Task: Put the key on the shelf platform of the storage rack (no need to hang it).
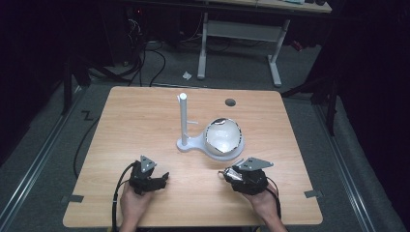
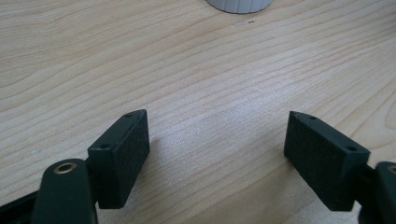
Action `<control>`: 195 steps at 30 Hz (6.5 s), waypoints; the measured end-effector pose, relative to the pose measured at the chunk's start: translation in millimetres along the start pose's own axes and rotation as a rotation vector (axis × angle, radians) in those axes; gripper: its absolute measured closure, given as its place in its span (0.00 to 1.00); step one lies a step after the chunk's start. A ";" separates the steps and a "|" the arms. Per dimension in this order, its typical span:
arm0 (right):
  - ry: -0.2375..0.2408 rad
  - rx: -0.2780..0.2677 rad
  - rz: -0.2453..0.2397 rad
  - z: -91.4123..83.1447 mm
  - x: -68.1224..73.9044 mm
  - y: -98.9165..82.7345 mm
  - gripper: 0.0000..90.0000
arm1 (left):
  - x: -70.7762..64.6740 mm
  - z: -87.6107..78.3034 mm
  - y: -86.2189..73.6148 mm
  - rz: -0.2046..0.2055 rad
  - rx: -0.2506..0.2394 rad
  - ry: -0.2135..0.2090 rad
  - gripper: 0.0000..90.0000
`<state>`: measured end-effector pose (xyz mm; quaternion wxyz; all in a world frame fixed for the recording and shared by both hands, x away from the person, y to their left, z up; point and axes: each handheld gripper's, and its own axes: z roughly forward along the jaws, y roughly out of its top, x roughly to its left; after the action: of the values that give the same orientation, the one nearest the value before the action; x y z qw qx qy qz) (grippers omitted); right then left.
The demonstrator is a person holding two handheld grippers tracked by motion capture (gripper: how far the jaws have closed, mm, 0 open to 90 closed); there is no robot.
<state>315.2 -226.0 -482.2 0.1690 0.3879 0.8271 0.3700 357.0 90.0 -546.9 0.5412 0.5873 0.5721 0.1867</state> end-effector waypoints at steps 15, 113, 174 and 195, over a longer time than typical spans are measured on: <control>-0.028 -0.056 0.040 -28.7 -14.3 3.0 0.57 | -0.1 0.1 -0.1 0.000 -0.001 0.000 0.25; -0.080 -0.150 0.096 -56.9 -83.6 117.2 0.58 | 0.1 -0.1 0.2 -0.003 0.000 -0.001 0.25; -0.030 -0.048 0.095 16.9 -71.5 112.9 0.58 | 0.1 -0.2 0.4 -0.008 0.000 -0.002 0.25; -0.030 -0.009 0.113 47.3 -70.4 110.8 0.58 | 0.2 -0.3 0.5 -0.006 0.001 -0.002 0.25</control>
<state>444.4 -210.1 -432.0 0.1619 0.4384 0.7997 0.3768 357.0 90.5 -546.5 0.5421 0.5858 0.5736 0.1843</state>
